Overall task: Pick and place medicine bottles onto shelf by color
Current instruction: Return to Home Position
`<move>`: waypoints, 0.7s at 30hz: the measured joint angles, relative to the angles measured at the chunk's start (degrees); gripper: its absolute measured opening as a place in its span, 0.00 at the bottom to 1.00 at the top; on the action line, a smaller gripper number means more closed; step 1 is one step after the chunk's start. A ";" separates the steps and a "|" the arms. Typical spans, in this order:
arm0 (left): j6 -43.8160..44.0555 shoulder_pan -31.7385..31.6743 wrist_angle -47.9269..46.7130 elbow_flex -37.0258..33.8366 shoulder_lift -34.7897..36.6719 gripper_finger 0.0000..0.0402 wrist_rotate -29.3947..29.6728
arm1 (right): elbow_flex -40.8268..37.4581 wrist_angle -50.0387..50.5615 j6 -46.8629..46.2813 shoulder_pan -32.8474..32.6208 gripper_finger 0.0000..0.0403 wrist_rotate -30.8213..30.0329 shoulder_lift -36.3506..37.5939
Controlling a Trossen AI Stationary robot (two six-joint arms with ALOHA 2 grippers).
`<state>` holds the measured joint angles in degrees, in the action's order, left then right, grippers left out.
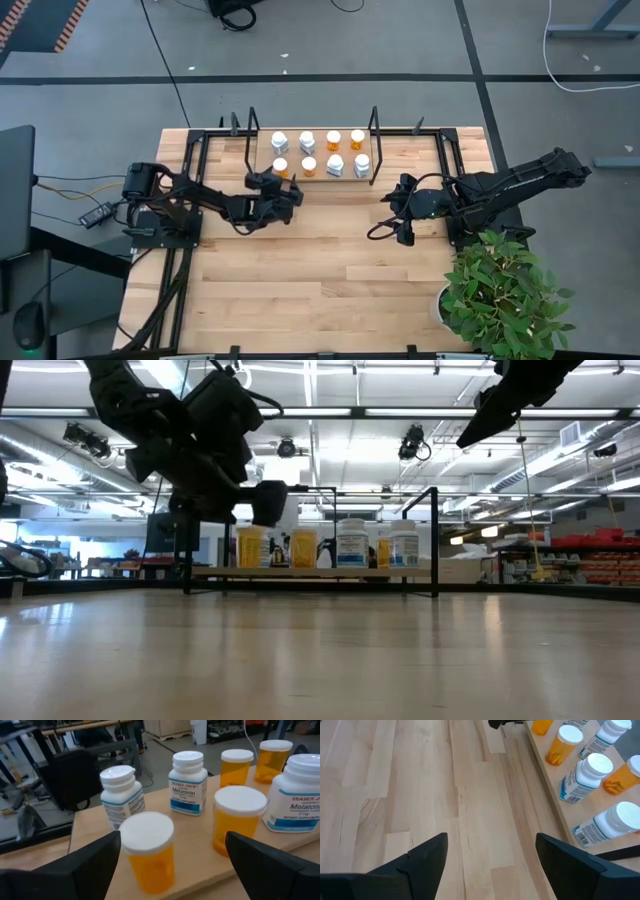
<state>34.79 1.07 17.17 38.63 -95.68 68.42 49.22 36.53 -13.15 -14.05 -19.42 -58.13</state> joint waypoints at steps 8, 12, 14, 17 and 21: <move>-1.41 3.45 -0.21 0.00 0.58 0.91 3.83 | 0.01 0.05 -0.12 0.01 0.77 0.00 0.00; -0.77 5.84 -0.18 0.00 0.98 0.91 3.82 | 0.01 0.31 -0.32 0.01 0.77 0.02 0.00; -0.60 7.43 -0.33 0.00 0.98 0.91 3.80 | 0.00 0.31 -0.49 -0.01 0.77 0.01 0.00; 0.63 10.24 -0.29 0.00 0.98 0.91 3.80 | 0.01 0.59 -0.93 0.00 0.77 0.00 0.00; 1.61 14.59 -0.32 -0.02 1.70 0.88 3.42 | 0.01 1.09 -2.17 0.01 0.77 0.00 -0.02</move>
<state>36.40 15.66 16.85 38.61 -93.98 71.85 49.23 37.62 -15.32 -14.04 -19.42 -58.15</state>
